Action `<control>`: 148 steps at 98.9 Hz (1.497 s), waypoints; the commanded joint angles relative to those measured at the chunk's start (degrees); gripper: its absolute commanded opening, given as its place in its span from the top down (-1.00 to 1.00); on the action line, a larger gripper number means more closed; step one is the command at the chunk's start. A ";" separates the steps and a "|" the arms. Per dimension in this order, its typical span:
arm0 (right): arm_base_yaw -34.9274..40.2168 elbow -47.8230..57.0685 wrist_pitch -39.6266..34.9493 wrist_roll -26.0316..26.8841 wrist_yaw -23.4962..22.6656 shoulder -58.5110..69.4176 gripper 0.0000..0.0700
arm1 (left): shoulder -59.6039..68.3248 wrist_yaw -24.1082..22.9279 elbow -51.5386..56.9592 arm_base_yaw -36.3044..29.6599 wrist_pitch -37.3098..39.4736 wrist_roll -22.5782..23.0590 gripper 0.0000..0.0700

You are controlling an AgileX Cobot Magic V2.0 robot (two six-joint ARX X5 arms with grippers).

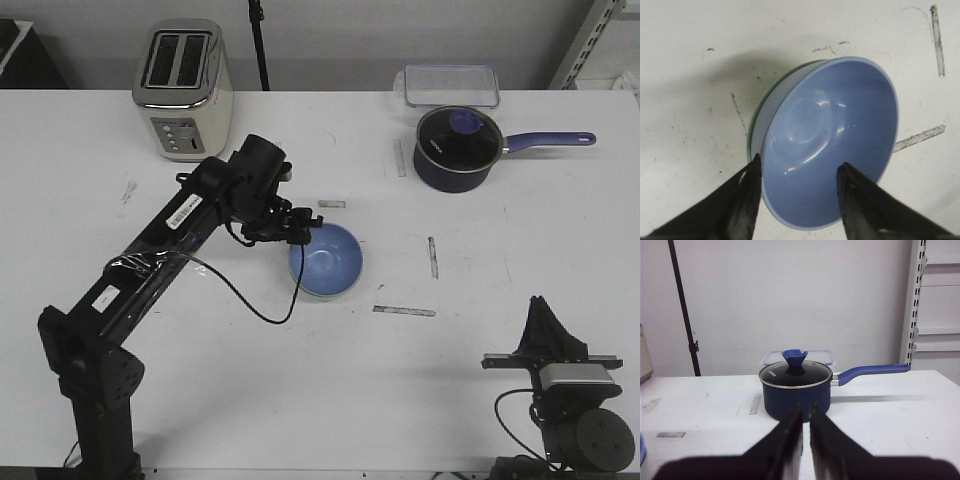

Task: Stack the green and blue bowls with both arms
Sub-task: 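Open the left gripper and withdraw it from the stacked bowls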

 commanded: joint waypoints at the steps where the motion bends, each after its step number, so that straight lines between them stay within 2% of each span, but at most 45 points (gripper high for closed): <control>1: 0.02 0.04 0.61 0.57 -0.02 -0.22 0.96 | 0.00 0.13 1.51 0.46 0.07 0.13 0.17; 15: 0.02 0.04 0.61 0.57 0.00 -0.22 0.96 | -1.95 0.09 0.31 1.51 1.33 2.19 0.17; 25: 0.02 0.04 0.61 0.57 -0.02 -0.22 0.96 | -4.42 0.09 -2.47 1.73 4.96 4.33 0.19; 60: 0.02 0.04 0.61 0.57 -0.02 -0.22 0.96 | -20.96 0.09 -27.71 3.91 32.24 5.75 0.24; 74: 0.02 0.07 0.61 0.57 -0.02 -0.22 0.96 | -28.30 0.04 -37.57 5.99 42.40 8.66 0.80; 83: 0.02 0.04 0.61 0.57 -0.02 -0.22 0.96 | -33.27 -1.09 -43.91 7.65 48.89 10.34 1.00; 103: 0.02 0.07 0.61 0.57 -0.02 -0.22 0.96 | -45.46 -7.78 -58.64 12.07 63.39 10.69 1.00; 116: 0.02 0.04 0.61 0.57 -0.02 -0.22 0.96 | -54.27 -11.74 -67.89 16.31 70.16 11.82 1.00; 130: 0.02 0.04 0.61 0.57 -0.02 -0.22 0.96 | -63.47 -12.44 -76.43 21.46 72.26 15.56 1.00; 148: 0.02 0.04 0.61 0.57 -0.02 -0.22 0.96 | -74.82 -12.44 -86.25 26.32 72.06 15.63 1.00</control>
